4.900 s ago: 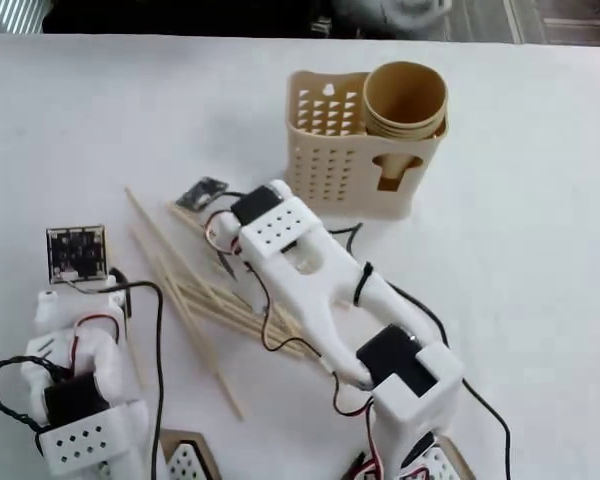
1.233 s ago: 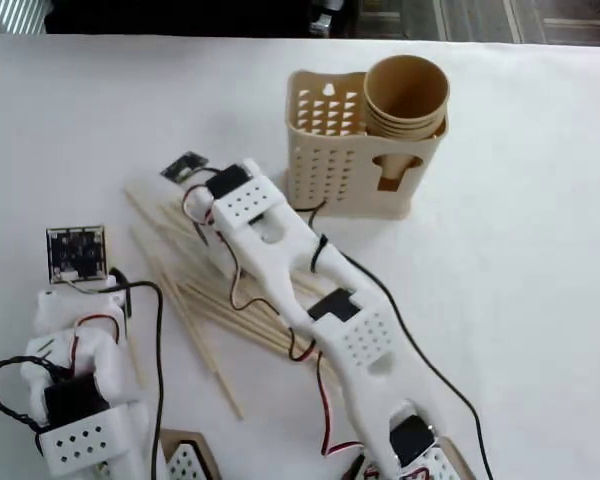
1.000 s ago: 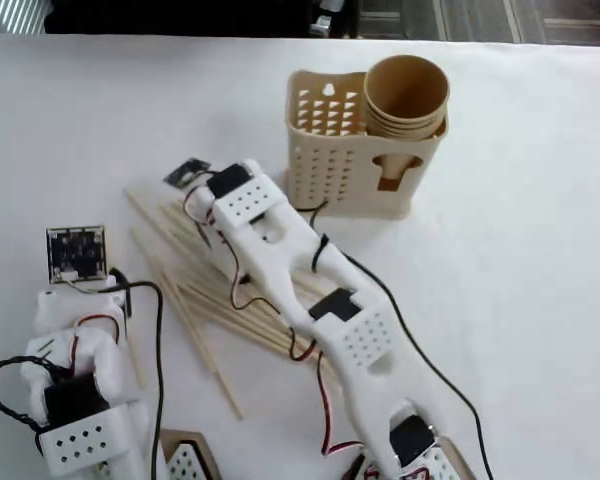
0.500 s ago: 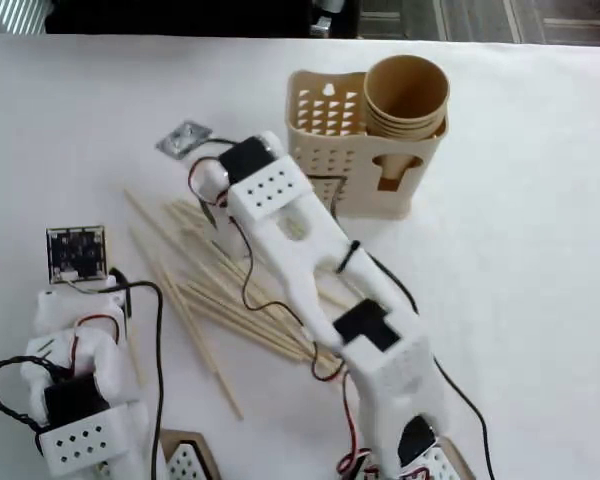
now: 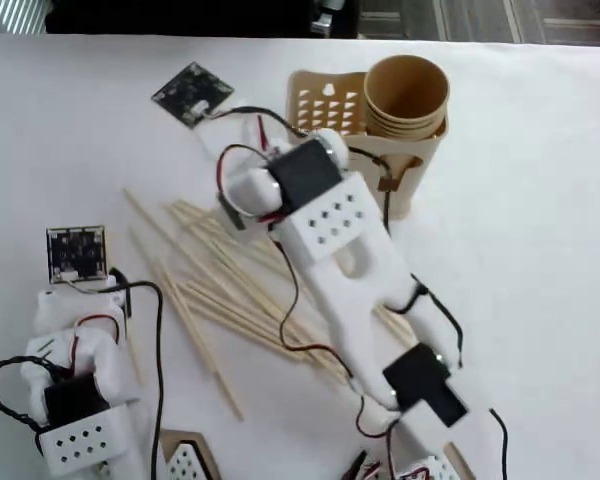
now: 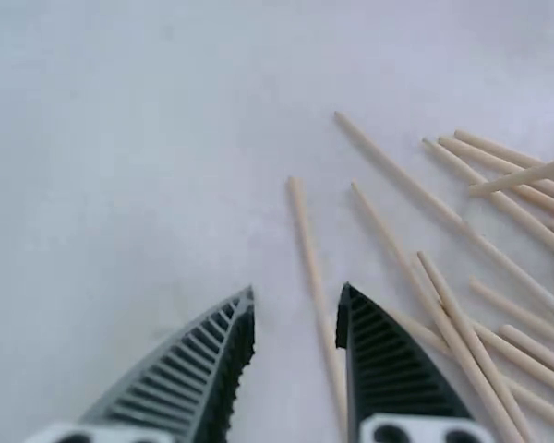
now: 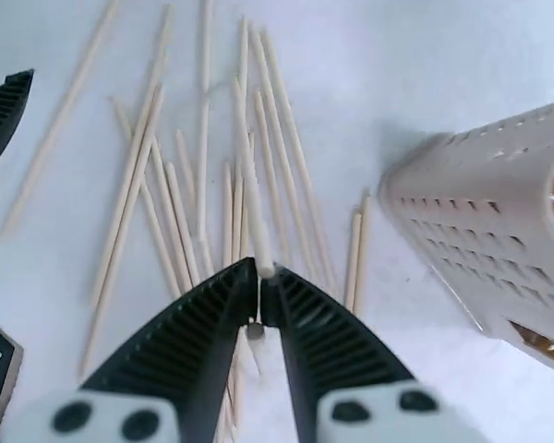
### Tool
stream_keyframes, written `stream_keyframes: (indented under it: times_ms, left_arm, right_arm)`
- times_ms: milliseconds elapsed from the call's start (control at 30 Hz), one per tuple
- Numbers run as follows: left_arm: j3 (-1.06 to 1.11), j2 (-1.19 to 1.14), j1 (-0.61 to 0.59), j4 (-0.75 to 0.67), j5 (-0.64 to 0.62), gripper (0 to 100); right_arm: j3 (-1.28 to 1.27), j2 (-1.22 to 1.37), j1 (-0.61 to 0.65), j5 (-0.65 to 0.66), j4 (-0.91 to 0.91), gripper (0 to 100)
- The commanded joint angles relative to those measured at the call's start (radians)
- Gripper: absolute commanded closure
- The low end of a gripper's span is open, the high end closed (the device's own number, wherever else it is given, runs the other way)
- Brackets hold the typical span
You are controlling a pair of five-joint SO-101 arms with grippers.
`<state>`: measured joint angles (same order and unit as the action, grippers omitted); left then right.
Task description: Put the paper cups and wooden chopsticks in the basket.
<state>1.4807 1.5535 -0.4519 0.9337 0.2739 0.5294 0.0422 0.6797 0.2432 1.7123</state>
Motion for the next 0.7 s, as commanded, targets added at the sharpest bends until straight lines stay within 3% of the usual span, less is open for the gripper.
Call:
stream_keyframes:
  times_ms: [0,333,533,667]
  left_arm:
    - [-0.005,0.01,-0.002,-0.026,0.005,84]
    - [-0.005,0.01,-0.002,-0.026,0.005,84]
    - [-0.005,0.01,-0.002,-0.026,0.005,84]
    - [-0.005,0.01,-0.002,-0.026,0.005,84]
  right_arm:
    - [0.014,-0.114,-0.053,0.003,-0.005,98.1]
    - [-0.002,-0.243,-0.107,0.002,-0.042,98.1]
    - [-0.184,-0.108,-0.081,-0.025,-0.044,97.1]
    - [-0.256,0.047,-0.045,-0.025,-0.085,87.3]
